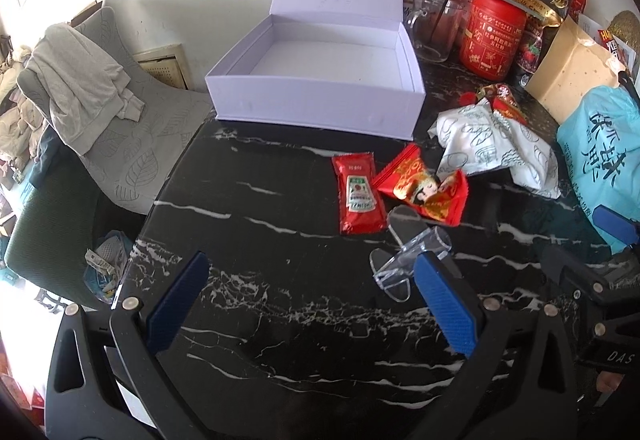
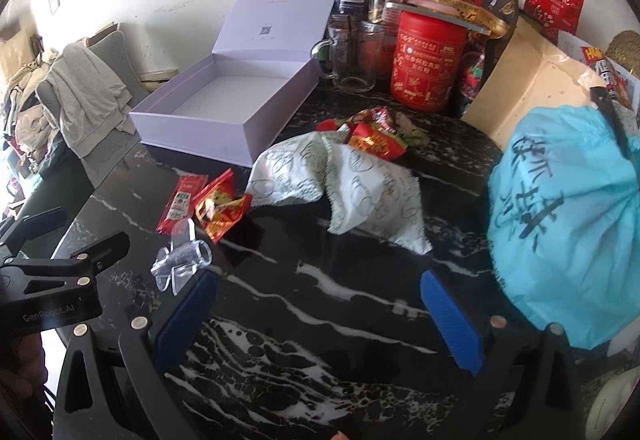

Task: Organize objects
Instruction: 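Move both tools toward the clear plastic stand and red ketchup packet, then grasp the clear plastic stand with the right tool while the left tool grasps the Heinz ketchup packet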

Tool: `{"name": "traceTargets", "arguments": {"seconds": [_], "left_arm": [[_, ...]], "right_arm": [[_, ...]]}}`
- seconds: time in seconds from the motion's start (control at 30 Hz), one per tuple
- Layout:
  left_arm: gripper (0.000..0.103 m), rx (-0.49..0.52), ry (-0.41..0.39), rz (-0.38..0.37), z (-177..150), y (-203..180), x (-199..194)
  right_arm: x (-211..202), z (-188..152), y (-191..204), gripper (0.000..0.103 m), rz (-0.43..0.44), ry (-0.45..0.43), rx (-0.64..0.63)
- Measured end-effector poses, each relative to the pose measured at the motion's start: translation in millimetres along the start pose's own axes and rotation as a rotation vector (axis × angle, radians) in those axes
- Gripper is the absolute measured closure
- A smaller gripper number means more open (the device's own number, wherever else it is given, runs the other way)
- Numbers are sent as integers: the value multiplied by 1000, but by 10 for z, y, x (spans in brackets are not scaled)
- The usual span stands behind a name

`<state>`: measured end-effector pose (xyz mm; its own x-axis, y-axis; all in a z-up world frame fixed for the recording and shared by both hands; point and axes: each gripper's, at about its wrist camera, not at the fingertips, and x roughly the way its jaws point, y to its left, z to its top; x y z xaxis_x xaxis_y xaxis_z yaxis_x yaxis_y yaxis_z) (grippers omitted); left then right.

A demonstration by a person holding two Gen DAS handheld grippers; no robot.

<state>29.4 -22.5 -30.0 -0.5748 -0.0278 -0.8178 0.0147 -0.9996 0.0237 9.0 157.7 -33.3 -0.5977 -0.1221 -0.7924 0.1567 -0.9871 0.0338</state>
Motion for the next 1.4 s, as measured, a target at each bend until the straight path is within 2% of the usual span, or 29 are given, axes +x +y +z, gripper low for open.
{"name": "traceTargets", "arguments": {"seconds": [0.27, 0.47, 0.87, 0.97, 1.03, 1.13, 1.4], "left_arm": [[0, 19, 59, -33, -115, 124, 196], [0, 27, 66, -56, -126, 250, 278], [0, 28, 81, -72, 66, 406, 456], [0, 44, 79, -67, 120, 385, 495], [0, 57, 77, -68, 152, 357, 516], [0, 79, 71, -87, 208, 285, 545], [0, 129, 97, -179, 291, -21, 704]], "right_arm": [[211, -118, 222, 0, 95, 46, -31], [371, -145, 401, 2, 176, 75, -60], [690, 40, 706, 21, 282, 82, -147], [756, 59, 735, 32, 299, 84, -155], [764, 66, 743, 46, 289, 77, -171], [760, 63, 710, 58, 295, 74, -178], [677, -25, 432, 59, 272, 77, -126]]}}
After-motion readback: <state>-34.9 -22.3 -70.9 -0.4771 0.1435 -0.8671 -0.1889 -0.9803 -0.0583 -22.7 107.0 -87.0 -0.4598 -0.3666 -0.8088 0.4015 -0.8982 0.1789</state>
